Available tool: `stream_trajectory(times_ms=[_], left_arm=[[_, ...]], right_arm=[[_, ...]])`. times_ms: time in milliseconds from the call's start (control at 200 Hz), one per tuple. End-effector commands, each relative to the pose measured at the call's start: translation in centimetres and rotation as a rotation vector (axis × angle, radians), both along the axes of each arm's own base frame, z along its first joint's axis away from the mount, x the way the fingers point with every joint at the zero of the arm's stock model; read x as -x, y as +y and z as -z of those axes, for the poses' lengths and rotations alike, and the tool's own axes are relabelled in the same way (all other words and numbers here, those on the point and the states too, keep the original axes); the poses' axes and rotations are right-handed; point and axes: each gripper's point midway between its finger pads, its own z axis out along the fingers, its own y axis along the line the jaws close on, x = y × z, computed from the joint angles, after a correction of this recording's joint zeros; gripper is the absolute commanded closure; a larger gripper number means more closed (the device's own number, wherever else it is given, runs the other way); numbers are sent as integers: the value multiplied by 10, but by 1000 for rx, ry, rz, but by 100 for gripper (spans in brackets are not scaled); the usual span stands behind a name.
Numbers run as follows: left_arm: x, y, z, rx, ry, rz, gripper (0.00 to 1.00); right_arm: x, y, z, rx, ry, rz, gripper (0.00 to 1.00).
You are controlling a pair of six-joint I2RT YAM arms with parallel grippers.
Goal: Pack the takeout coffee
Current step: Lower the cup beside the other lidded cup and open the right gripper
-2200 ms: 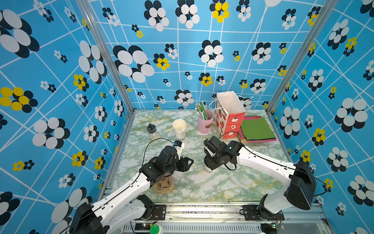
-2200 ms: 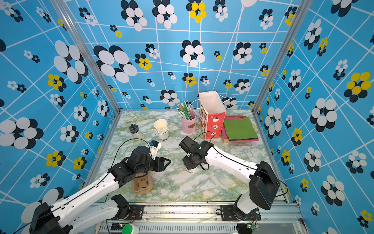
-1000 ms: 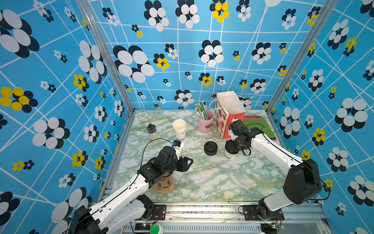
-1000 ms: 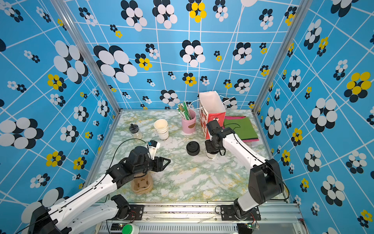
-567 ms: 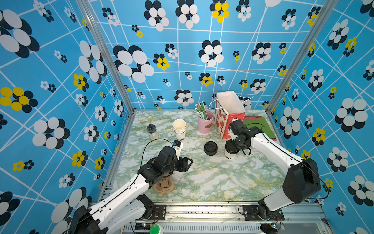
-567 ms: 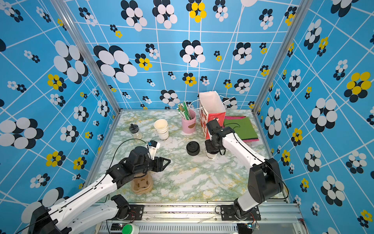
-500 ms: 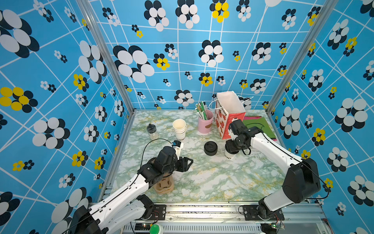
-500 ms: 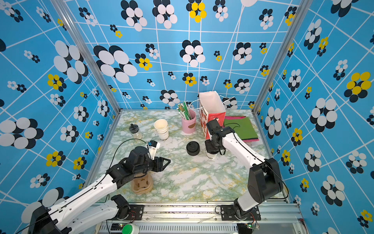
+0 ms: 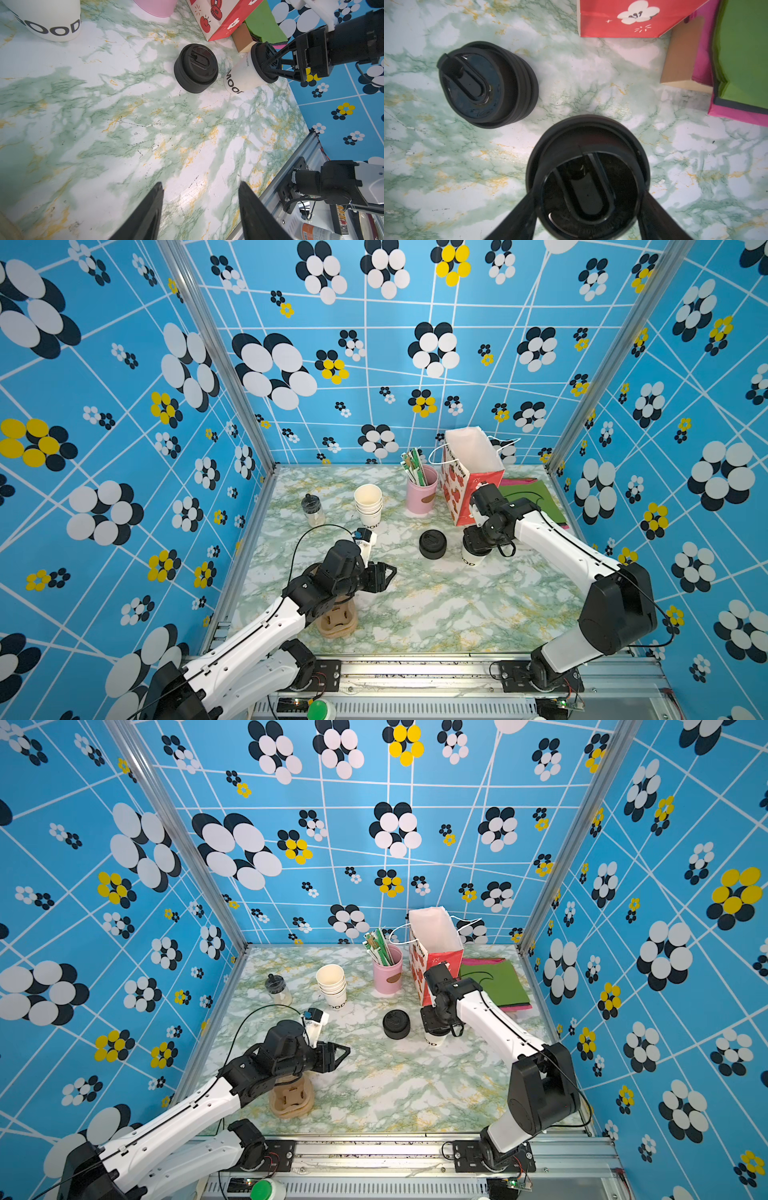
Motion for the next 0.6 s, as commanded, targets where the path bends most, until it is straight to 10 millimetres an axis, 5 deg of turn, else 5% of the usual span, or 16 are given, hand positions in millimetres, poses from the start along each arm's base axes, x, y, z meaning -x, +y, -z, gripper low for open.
stream_trajectory(times_ms=[0, 595], left_arm=[[1, 4, 6, -23, 1, 6, 41], [3, 7, 10, -25, 3, 0, 40]], right_arm=[[28, -29, 24, 128, 154, 23, 26], [23, -24, 6, 85, 113, 30, 21]])
